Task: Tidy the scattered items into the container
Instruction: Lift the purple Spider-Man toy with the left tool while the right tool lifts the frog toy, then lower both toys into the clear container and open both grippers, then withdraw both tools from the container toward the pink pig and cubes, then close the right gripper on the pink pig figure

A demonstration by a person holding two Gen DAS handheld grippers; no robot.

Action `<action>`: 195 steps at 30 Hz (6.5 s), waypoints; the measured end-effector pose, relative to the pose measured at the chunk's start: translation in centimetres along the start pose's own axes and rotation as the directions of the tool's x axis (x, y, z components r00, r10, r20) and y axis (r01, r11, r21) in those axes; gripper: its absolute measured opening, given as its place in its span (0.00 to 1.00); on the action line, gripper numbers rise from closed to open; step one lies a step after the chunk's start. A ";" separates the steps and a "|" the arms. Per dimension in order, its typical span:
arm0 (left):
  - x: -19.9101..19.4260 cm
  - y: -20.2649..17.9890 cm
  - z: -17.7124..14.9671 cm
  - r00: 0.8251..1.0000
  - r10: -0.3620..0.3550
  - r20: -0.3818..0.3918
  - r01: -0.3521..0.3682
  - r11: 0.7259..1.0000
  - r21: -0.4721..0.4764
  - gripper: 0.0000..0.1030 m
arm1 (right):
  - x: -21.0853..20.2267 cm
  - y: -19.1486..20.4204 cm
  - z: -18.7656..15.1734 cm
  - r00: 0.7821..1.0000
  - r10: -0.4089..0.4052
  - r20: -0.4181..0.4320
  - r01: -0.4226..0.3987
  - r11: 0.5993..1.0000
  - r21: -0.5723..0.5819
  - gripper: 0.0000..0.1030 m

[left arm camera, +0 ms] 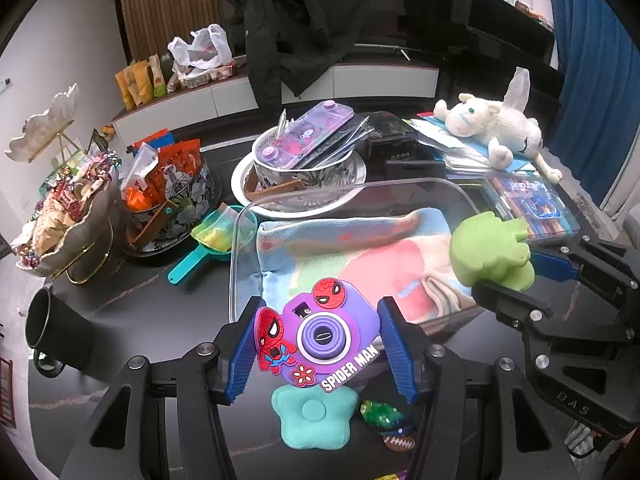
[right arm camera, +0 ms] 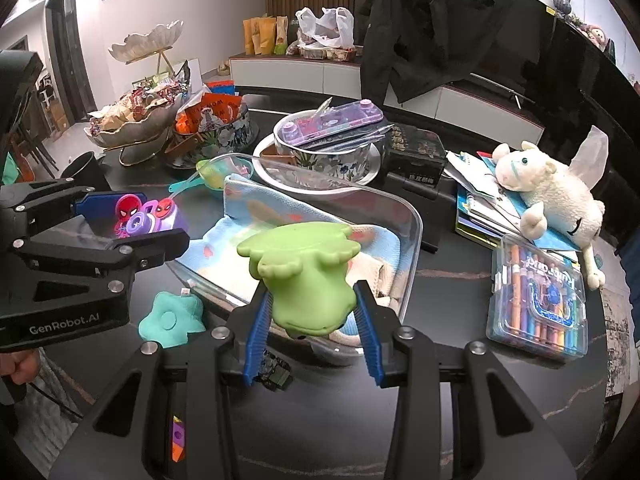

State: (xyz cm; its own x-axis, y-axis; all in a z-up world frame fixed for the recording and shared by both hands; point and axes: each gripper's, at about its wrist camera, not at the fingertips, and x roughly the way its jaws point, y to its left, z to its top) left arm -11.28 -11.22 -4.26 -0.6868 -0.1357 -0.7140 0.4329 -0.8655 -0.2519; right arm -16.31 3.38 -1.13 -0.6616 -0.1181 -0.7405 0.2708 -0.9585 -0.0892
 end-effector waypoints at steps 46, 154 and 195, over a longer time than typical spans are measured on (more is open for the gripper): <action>5.3 1.5 1.8 0.999 -0.005 -0.054 0.002 0.999 -0.050 0.72 | 4.5 0.1 1.8 1.000 0.000 -0.032 -0.001 1.000 -0.031 0.37; 4.2 0.8 -10.3 0.990 0.035 -0.137 -0.046 0.996 -0.076 0.88 | 0.7 6.7 -13.6 0.981 0.022 -0.192 -0.040 0.995 -0.088 0.64; 4.6 1.6 -11.3 0.983 0.029 -0.183 -0.041 0.997 -0.062 0.88 | 2.8 7.5 -13.4 0.975 0.072 -0.211 -0.095 0.990 -0.103 0.29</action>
State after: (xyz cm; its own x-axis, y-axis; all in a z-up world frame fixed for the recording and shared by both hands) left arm -7.12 -7.80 -15.29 -0.5555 -0.0703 -0.8285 0.4963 -0.8275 -0.2626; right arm -6.77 -0.62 -12.85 -0.4782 -0.1290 -0.8687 0.4026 -0.9113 -0.0863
